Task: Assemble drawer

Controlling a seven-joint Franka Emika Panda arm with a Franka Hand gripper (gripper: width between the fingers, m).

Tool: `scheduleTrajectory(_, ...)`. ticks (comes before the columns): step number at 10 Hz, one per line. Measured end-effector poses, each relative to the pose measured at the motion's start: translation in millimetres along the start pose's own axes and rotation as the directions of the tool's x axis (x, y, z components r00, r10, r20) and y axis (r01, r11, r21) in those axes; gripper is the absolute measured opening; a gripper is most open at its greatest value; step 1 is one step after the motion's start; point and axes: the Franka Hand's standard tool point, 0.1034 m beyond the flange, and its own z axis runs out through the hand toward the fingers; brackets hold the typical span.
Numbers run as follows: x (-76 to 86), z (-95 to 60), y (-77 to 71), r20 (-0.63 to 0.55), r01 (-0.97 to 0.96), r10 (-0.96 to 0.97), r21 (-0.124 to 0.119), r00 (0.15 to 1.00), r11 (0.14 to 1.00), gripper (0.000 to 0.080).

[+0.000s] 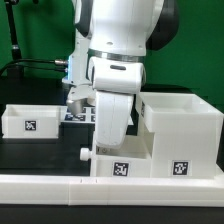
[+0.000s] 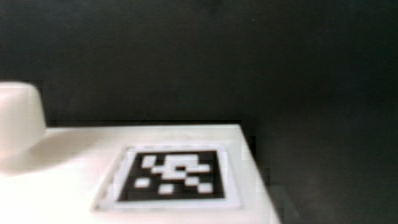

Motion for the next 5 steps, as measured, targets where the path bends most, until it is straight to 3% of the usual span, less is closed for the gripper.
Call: scheduleTrajectory(5, -3.0, 0.9, -0.3, 0.002, 0.044, -0.044, 0.003, 0.999, 0.999, 0.0044)
